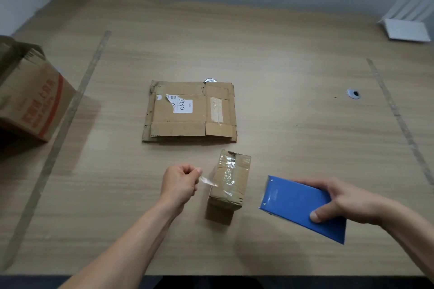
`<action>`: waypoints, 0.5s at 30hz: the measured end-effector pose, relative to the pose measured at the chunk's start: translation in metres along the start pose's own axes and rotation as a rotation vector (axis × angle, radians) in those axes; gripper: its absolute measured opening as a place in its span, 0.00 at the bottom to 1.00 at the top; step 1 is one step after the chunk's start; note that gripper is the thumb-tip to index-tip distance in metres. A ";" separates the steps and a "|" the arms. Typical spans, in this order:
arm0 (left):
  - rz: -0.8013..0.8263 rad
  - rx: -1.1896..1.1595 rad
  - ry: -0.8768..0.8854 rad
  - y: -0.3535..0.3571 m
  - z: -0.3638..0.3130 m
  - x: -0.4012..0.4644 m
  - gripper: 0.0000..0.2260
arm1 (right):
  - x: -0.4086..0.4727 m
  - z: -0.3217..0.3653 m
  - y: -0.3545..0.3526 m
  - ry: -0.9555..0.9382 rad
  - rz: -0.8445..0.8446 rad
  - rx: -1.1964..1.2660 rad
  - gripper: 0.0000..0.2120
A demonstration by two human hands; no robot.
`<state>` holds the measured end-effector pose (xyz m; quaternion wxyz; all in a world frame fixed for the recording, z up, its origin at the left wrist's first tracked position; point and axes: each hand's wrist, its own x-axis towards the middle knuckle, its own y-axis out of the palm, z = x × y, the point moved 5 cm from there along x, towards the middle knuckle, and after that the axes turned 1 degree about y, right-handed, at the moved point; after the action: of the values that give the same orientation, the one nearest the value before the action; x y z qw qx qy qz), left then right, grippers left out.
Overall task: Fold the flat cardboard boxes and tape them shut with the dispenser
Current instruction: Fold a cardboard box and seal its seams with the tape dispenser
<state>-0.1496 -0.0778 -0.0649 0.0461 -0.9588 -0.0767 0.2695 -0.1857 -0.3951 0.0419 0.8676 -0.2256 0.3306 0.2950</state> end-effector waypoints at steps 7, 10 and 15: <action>0.039 0.033 0.000 -0.001 0.008 0.006 0.13 | 0.009 -0.006 0.001 0.055 0.001 -0.042 0.30; 0.039 0.041 -0.013 -0.001 0.015 0.009 0.13 | 0.012 -0.009 0.003 0.091 -0.008 -0.091 0.30; 0.040 0.094 -0.036 -0.001 0.023 0.016 0.13 | 0.019 -0.011 0.003 0.155 -0.019 -0.135 0.30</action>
<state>-0.1483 -0.0728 -0.0923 0.0842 -0.9520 -0.0456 0.2908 -0.1805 -0.3922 0.0204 0.8250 -0.3089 0.3740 0.2898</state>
